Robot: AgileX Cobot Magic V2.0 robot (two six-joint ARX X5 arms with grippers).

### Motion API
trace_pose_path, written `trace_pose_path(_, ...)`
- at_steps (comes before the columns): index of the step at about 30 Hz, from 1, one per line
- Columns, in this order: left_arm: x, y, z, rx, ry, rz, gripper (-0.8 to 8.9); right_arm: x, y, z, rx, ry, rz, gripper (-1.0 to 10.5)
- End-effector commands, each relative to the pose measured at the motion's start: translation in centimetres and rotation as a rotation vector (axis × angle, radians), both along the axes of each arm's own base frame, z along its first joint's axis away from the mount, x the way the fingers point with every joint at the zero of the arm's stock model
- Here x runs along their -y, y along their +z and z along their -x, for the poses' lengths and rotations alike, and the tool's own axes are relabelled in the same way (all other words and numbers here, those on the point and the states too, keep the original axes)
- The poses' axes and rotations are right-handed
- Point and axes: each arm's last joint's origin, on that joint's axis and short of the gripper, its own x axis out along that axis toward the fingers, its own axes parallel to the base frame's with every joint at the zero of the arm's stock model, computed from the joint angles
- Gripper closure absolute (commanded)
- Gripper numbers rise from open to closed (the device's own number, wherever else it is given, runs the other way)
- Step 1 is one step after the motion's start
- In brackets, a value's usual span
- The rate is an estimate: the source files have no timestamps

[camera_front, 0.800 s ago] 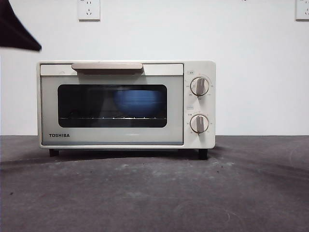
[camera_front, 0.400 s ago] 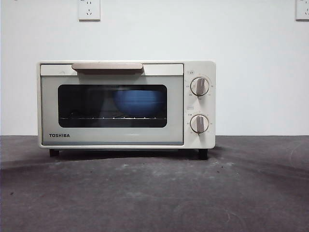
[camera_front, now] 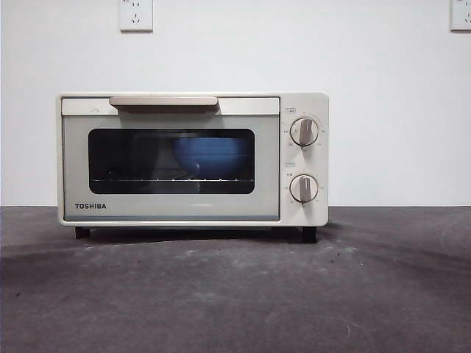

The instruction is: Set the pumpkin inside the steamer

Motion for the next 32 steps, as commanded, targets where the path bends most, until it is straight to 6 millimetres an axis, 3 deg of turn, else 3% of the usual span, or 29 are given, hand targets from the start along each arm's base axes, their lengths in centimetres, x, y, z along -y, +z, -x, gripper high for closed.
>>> trace_pose_path(1, 0.04, 0.60, 0.07, 0.033, -0.020, -0.011, 7.99, -0.17, 0.15, -0.03, -0.002, 0.001, -0.014, 7.9)
trace_pose_path(12, 0.05, 0.60, 0.09, 0.033, -0.024, -0.008, 7.98, -0.16, 0.14, -0.03, -0.001, 0.001, -0.013, 7.9)
trace_pose_path(16, 0.05, 0.60, 0.09, 0.032, -0.024, -0.008, 7.98, -0.16, 0.12, -0.03, -0.003, 0.001, -0.011, 9.4)
trace_pose_path(32, 0.05, 0.60, 0.09, 0.032, -0.024, -0.008, 7.98, -0.17, 0.20, -0.03, 0.002, 0.004, -0.018, 9.4)
